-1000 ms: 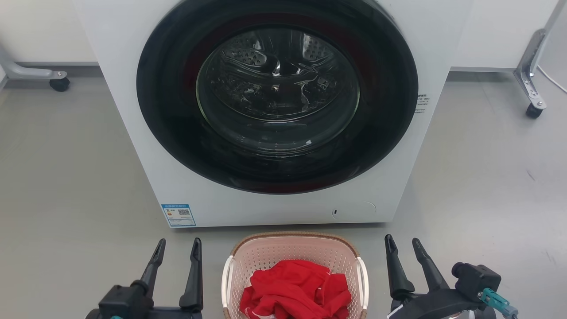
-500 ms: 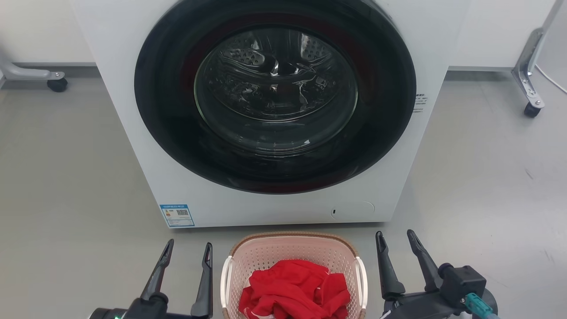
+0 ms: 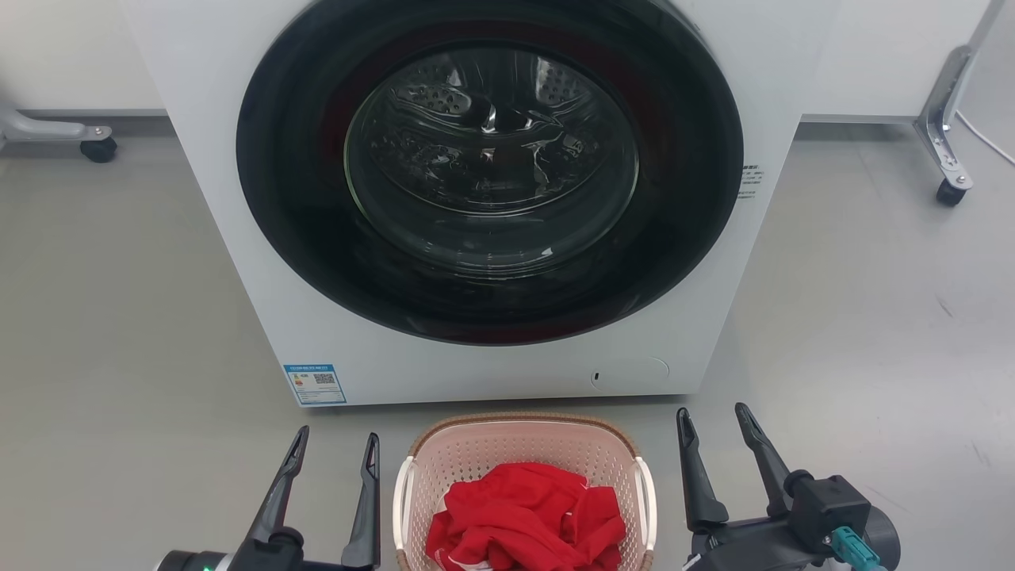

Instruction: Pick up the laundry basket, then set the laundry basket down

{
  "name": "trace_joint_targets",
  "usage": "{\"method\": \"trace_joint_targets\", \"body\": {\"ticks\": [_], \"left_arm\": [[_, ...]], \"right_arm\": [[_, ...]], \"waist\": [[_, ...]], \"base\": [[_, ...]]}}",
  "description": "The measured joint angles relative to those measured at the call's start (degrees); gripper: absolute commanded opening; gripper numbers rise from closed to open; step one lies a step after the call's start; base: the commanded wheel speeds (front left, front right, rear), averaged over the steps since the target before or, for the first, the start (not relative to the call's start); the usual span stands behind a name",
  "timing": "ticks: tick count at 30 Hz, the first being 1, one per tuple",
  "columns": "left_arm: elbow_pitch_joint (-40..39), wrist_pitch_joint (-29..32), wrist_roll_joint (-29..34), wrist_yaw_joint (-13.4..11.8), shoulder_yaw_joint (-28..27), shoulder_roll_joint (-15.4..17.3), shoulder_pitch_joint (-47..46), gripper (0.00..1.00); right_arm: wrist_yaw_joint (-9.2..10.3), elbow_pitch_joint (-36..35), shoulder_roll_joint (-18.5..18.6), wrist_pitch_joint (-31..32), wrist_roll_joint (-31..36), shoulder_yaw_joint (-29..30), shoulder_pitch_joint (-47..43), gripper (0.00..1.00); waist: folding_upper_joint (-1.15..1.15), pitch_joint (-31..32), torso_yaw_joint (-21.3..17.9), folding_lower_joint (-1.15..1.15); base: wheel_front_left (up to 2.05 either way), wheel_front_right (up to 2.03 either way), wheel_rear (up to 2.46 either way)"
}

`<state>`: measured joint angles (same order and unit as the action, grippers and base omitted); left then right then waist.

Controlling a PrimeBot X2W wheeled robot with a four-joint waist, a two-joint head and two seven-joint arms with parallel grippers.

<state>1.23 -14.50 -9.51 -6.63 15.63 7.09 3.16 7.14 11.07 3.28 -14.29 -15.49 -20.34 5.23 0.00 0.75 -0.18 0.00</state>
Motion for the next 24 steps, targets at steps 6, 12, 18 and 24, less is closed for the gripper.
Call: {"method": "trace_joint_targets", "body": {"ticks": [6, 12, 18, 24], "left_arm": [[0.04, 0.00, -0.05, 0.01, -0.09, -0.07, 0.07, 1.00], [0.08, 0.00, -0.05, 0.08, -0.15, -0.11, 0.41, 1.00], [0.08, 0.00, -0.05, 0.08, -0.27, -0.20, 0.66, 1.00], [0.04, 0.00, -0.05, 0.08, -0.31, -0.41, 0.78, 1.00]], "right_arm": [[0.00, -0.05, -0.01, 0.00, 0.44, 0.27, -0.02, 1.00], [0.00, -0.09, -0.02, 0.00, 0.44, 0.37, -0.05, 1.00], [-0.01, -0.19, -0.04, 0.00, 0.52, 0.51, -0.10, 1.00], [-0.09, -0.64, -0.07, 0.00, 0.98, 0.58, -0.25, 1.00]], "waist": [[0.00, -0.07, -0.06, 0.00], [0.00, -0.14, -0.05, 0.00], [0.00, -0.29, -0.04, 0.00], [0.00, -0.63, -0.07, 0.00]], "base": [[0.00, 0.00, 0.00], [0.00, 0.00, 0.00], [0.00, 0.00, 0.00], [0.00, 0.00, 0.00]]}}
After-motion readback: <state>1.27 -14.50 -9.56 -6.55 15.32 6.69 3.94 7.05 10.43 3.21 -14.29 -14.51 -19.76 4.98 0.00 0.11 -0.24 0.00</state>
